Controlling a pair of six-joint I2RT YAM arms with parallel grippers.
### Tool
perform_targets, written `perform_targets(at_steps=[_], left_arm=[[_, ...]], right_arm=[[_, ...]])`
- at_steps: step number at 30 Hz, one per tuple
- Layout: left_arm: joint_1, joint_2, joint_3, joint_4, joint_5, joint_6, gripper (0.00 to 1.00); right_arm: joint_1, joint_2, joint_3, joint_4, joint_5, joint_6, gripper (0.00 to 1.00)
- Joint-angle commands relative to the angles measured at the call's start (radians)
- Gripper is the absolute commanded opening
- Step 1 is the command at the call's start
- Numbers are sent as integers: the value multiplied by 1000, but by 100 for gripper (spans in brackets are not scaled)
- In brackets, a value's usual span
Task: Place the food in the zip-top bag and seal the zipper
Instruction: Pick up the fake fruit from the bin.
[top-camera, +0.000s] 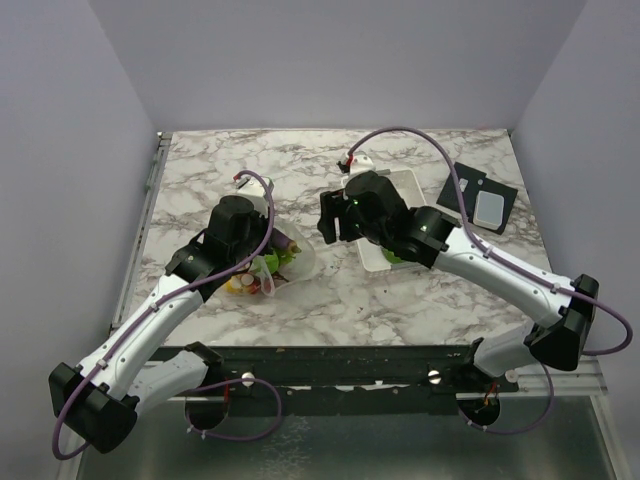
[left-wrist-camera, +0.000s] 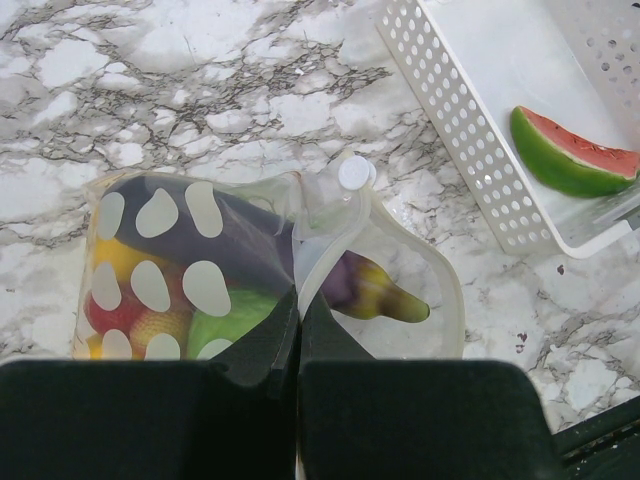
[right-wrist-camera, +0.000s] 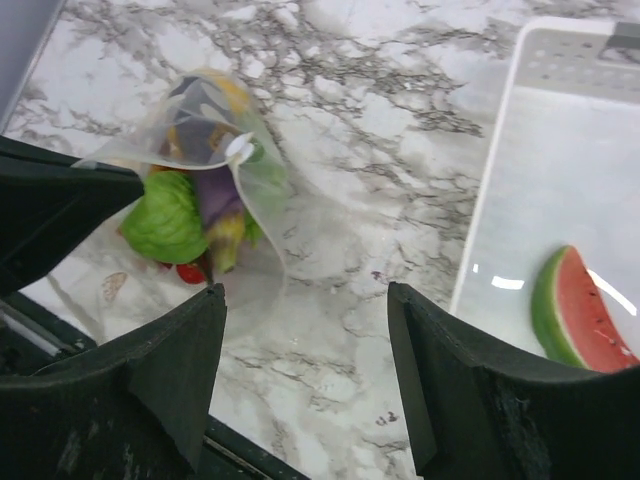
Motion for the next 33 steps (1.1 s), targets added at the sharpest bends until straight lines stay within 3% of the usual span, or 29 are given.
perform_targets(at_steps=[1, 15, 33], left_arm=[[-6, -1, 7, 15, -17, -7, 0], [-6, 0, 7, 15, -5, -7, 0], [-5, -4, 7, 15, -2, -6, 0]], right_arm=[[-37, -39, -25, -108, 84, -67, 71], [-265, -19, -133, -151, -27, -115, 72], [-418, 216, -199, -80, -112, -129, 74]])
